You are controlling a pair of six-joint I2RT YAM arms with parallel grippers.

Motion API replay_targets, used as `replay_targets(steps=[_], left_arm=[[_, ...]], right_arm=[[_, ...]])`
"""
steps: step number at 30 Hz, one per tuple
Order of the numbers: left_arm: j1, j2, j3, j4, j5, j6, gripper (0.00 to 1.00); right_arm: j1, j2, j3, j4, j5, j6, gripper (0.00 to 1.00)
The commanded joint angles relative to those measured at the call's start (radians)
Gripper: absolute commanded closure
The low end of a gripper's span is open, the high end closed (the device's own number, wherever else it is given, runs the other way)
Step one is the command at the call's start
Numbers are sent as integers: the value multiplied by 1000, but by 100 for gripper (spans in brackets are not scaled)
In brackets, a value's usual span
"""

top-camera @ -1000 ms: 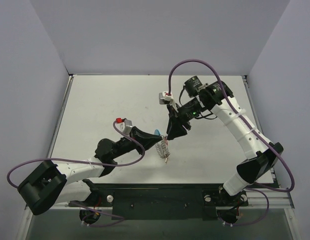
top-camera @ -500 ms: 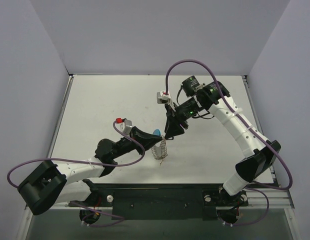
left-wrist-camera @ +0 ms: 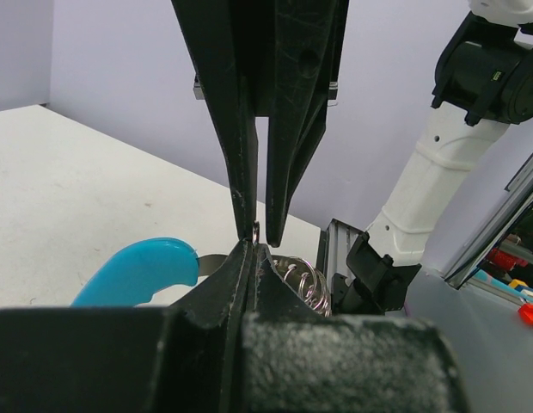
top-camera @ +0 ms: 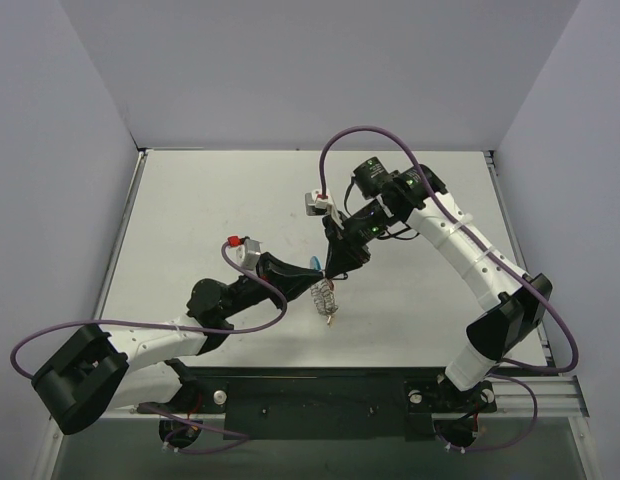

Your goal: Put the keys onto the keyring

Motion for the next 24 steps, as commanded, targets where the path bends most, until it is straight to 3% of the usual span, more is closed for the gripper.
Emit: replay_targets(steps=[1, 5, 13, 16, 20, 23, 24], left_arm=[[-2, -29, 51, 371, -21, -8, 100], [-5, -32, 53, 364, -23, -5, 100], [-2, -32, 53, 362, -26, -5, 100], [-3, -32, 51, 361, -28, -5, 100], [-2, -38, 45, 347, -37, -5, 100], [7, -75, 43, 245, -44, -3, 100], [14, -101, 45, 205, -41, 6, 85]], right_arm=[[13, 6, -10, -19, -27, -33, 94], [22, 7, -13, -26, -30, -48, 97], [28, 4, -16, -29, -30, -59, 89], [38, 1, -14, -44, -27, -85, 100], [44, -11, -11, -67, 12, -105, 100], [48, -25, -13, -70, 70, -105, 100], [50, -25, -14, -73, 78, -103, 100]])
